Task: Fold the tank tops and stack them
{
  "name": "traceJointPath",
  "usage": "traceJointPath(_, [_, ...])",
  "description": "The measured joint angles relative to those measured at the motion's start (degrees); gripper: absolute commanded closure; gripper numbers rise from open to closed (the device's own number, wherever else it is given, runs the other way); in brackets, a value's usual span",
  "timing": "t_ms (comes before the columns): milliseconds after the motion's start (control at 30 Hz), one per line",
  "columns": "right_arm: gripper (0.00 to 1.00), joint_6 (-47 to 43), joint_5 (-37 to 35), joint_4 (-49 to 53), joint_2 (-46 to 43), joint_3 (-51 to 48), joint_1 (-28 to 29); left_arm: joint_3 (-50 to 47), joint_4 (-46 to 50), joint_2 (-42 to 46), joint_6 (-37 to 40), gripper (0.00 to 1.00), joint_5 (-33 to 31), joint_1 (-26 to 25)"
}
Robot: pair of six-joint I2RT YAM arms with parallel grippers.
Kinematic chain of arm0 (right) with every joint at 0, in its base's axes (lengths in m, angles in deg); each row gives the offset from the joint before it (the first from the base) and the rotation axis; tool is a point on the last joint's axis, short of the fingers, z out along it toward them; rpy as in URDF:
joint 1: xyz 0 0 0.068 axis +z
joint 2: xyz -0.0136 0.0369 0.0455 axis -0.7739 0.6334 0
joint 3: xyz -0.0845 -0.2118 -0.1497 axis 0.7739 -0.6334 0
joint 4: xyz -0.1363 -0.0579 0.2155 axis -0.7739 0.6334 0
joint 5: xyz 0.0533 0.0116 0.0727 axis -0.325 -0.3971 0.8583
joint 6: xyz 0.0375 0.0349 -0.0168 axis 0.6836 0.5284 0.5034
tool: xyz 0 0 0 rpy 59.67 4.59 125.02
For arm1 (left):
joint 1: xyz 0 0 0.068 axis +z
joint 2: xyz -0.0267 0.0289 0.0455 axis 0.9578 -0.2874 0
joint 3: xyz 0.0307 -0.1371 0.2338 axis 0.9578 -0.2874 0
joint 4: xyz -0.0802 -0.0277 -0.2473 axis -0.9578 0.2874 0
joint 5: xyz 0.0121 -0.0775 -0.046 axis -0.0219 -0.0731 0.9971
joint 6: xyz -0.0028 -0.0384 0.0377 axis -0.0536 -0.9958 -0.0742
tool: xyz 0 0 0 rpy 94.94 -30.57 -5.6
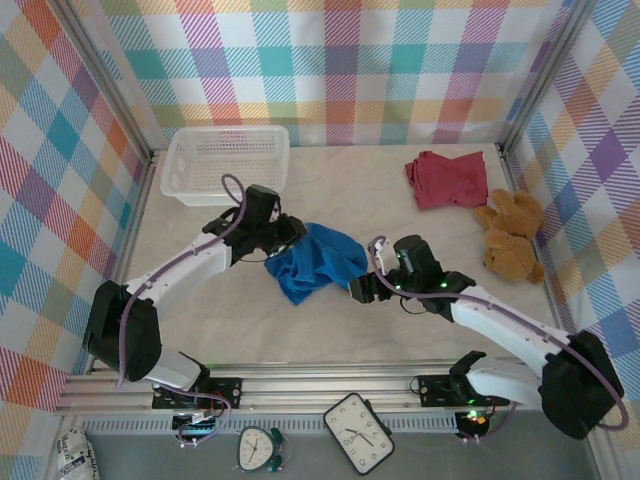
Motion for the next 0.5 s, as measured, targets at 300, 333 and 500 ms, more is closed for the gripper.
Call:
traceJointPath(300, [0.37, 3.8, -4.7, -0.7, 12.2, 2.2, 1.5, 0.7, 11.4, -3.1, 12.8, 0.4, -4.8, 5.3])
traceJointPath(333, [0.38, 4.4, -4.7, -1.0, 13.2, 2.8, 1.5, 0.7, 12.2, -2.7, 13.6, 0.39, -4.9, 5.2])
traceJointPath(500, [0.44, 7.7, -3.5, -3.2, 18.4, 5.4, 1.5, -3.7, 14.4, 4.5, 15.1, 0.33, -5.7, 3.5])
